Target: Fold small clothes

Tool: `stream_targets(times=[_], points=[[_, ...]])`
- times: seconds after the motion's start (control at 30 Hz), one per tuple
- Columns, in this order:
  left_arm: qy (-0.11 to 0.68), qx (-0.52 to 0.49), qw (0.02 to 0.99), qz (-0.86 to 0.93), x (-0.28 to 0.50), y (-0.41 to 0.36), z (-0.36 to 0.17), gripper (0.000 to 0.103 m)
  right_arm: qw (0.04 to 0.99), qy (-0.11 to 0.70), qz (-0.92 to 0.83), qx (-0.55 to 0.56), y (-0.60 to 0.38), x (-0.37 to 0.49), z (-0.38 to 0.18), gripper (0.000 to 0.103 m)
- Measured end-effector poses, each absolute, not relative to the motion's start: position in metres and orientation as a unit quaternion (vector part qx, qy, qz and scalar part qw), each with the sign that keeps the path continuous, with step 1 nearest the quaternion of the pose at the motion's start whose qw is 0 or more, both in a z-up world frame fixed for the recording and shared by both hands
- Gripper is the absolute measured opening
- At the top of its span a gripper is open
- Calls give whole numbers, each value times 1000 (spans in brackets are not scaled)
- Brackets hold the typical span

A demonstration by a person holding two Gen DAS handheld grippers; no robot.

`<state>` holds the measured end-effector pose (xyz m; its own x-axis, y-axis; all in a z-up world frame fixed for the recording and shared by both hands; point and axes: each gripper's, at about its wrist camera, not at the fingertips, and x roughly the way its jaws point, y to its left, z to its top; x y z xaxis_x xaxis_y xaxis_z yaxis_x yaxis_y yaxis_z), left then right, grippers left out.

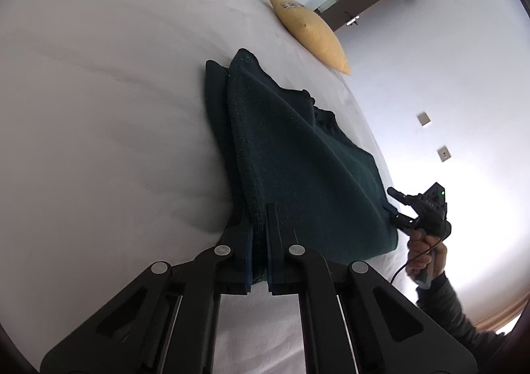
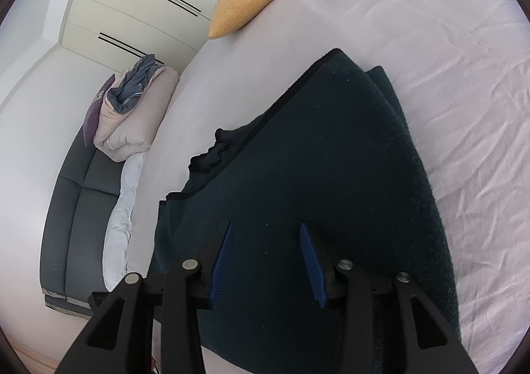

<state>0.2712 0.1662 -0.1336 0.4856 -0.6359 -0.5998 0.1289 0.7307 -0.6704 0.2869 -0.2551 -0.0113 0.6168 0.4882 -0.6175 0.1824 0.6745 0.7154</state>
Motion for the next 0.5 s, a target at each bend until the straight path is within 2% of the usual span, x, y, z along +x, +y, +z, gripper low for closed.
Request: stream_targets(times=[0.1, 0.13, 0.23, 0.43, 0.5], points=[[450, -274, 823, -215, 252, 165, -139, 4, 807, 433, 77, 395, -261, 285, -18, 26], [450, -279, 821, -211, 248, 167, -143, 4, 805, 435, 69, 398, -264, 285, -22, 18], [456, -327, 804, -199, 237, 178, -165, 4, 798, 434, 58, 415, -273, 281, -32, 2], [466, -313, 804, -196, 241, 174, -166, 6, 799, 421, 52, 426, -284, 276, -36, 0], [468, -309, 804, -198, 240, 176, -163, 6, 799, 414, 54, 433, -286, 273, -34, 4]])
